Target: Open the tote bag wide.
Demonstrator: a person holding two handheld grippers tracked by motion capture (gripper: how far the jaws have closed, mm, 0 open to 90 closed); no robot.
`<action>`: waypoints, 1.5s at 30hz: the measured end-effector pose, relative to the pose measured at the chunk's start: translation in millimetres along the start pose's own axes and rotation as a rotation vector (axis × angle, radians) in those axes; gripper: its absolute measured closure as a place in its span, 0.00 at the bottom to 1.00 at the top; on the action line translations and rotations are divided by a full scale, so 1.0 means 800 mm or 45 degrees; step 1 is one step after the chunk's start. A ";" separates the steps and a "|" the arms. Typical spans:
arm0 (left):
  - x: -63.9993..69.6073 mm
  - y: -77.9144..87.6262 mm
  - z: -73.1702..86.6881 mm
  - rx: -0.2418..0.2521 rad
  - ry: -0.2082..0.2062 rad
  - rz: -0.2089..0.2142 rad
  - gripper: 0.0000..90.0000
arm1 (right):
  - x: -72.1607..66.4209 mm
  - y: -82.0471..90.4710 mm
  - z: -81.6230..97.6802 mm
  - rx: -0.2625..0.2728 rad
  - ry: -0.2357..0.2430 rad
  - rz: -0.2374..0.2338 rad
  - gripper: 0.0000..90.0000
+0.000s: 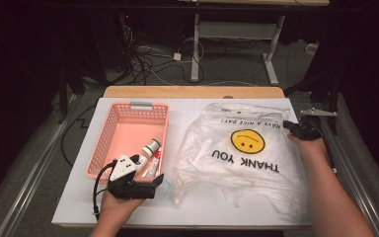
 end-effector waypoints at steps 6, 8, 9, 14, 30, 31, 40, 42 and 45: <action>0.000 -0.002 -0.003 -0.001 -0.025 0.009 0.00 | 0.019 -0.006 -0.014 0.065 -0.063 0.090 1.00; -0.001 -0.002 -0.003 0.000 -0.024 0.009 0.00 | 0.035 -0.005 -0.016 0.092 -0.126 0.183 1.00; -0.001 -0.002 -0.003 0.000 -0.024 0.009 0.00 | 0.035 -0.005 -0.016 0.092 -0.126 0.183 1.00; -0.005 -0.003 -0.005 -0.004 -0.015 0.019 0.00 | 0.055 0.007 0.001 0.049 -0.161 0.257 0.99; -0.003 0.000 -0.005 0.005 -0.035 0.018 0.00 | -0.016 0.162 0.089 0.069 -0.022 0.088 0.44; -0.003 0.000 -0.005 0.011 -0.031 0.018 0.00 | -0.023 0.168 0.098 0.058 -0.012 0.076 0.42; 0.002 -0.006 -0.007 0.011 -0.040 0.027 0.00 | -0.028 0.172 0.124 -0.005 -0.086 0.032 0.52; 0.002 -0.006 -0.007 0.012 -0.036 0.027 0.00 | -0.020 0.167 0.121 -0.002 -0.116 0.040 0.56; 0.003 -0.004 -0.006 0.012 -0.035 0.027 0.00 | -0.015 0.158 0.120 -0.036 -0.162 0.027 0.66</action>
Point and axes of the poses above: each handheld gripper's, and its own axes: y roughly backward along the jaws, z roughly out of its underside, x roughly to its right, the point moved 3 cm from there along -y, roughly forward along the jaws, and after that the axes turned 6 degrees about x, right-handed, at the moved point
